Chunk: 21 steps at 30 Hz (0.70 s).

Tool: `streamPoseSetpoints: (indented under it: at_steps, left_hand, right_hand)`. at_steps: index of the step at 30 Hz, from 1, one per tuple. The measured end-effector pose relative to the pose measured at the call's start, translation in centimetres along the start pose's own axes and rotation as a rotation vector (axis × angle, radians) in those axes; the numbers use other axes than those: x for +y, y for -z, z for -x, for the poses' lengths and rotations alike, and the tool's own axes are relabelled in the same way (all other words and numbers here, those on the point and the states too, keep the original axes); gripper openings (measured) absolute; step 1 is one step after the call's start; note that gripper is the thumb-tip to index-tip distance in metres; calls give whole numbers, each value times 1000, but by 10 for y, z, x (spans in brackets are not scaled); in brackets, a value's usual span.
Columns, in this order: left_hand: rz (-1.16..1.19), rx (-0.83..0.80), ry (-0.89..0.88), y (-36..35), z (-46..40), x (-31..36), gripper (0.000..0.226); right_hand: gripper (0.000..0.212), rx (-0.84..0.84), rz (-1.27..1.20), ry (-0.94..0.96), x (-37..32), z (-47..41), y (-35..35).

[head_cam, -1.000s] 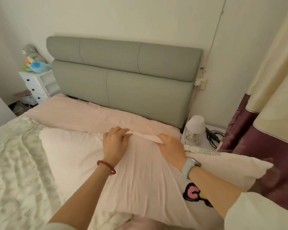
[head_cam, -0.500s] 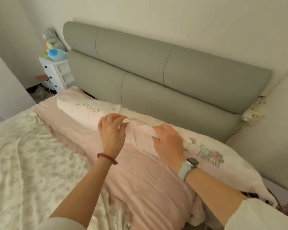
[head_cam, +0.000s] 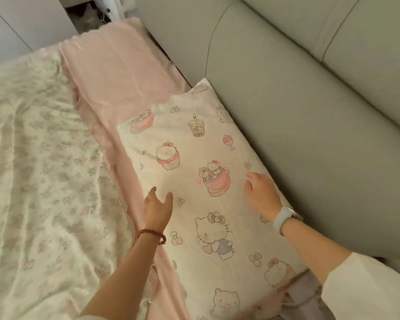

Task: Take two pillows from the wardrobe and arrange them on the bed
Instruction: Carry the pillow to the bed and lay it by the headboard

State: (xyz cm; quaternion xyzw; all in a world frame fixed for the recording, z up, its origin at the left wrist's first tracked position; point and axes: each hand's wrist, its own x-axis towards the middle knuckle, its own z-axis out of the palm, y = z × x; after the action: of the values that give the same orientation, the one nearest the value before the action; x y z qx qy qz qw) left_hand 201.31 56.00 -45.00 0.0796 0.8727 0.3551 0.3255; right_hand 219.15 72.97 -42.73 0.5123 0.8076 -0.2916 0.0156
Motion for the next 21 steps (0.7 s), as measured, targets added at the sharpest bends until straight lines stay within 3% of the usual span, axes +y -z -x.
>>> streamPoseSetpoints:
  at_steps: [3, 7, 10, 12, 13, 15, 18, 21]
  left_hand:
    - [56, 30, 103, -23, -26, -21, 77]
    - [243, 49, 176, -42, -43, -44, 92]
    - [378, 99, 144, -48, -50, -52, 62]
    - [404, 113, 80, -46, -49, -49, 29]
    - [411, 140, 34, -45, -48, -46, 25]
    - [453, 241, -15, -42, -39, -40, 41]
    - [484, 407, 63, -35, -22, -39, 72]
    - [456, 397, 105, -29, -13, -56, 84]
  right_hand:
    - [38, -1, 35, -39, 31, -51, -13]
    - [63, -145, -164, -161, 56, -92, -26]
    - [79, -197, -336, -279, 59, -110, -32]
    - [72, -138, -309, -270, 51, -113, -35]
    - [64, -80, -291, -245, 45, -111, -36]
    - [49, 32, -295, -191, 34, -101, -36]
    - [38, 113, -362, -110, 25, -84, -29]
    - [36, 130, -358, -62, 21, -72, -31]
